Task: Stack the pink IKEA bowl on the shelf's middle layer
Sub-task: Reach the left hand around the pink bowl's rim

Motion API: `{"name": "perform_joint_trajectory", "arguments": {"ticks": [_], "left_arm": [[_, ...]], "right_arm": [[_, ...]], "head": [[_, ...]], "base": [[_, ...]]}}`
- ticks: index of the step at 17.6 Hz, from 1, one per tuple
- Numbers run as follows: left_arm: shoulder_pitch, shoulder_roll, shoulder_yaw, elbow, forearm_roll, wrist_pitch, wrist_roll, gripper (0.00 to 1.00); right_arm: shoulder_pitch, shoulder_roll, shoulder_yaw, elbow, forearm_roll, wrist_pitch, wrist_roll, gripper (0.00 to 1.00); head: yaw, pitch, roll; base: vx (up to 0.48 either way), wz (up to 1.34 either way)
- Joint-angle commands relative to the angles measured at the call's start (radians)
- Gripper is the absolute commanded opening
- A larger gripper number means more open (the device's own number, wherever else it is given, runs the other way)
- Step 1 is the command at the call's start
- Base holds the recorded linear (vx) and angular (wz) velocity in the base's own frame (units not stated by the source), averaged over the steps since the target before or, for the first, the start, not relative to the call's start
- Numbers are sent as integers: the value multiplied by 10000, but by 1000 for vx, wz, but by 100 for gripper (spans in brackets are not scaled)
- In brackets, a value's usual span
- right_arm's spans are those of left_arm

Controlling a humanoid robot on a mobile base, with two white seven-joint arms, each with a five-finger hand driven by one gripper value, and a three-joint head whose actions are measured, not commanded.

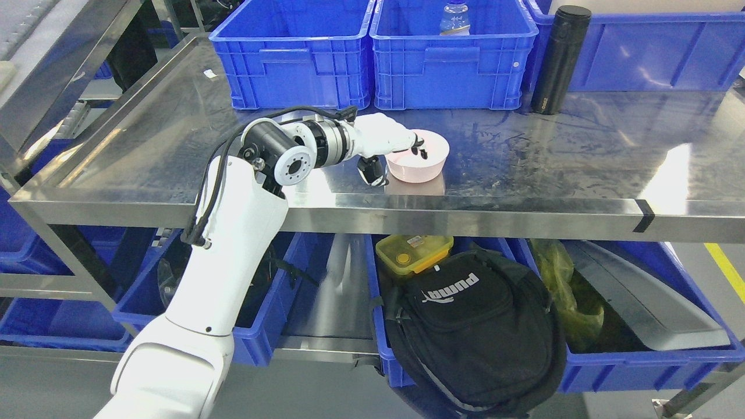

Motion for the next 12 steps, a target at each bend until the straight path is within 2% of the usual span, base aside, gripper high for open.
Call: {"name": "perform_joint_trajectory", "arguments": {"ticks": [1,12], "left_arm": [[-350,-491,-114,1353,-414,13,262,63],[-412,-491,-98,2350,-461,-17,584,59]], "right_arm": [[215,-175,0,-175,0,8,2,100],[215,-175,0,-175,0,8,2,100]], "head": [[0,0,0],[0,0,0]], "base": [[0,0],[0,0]]}}
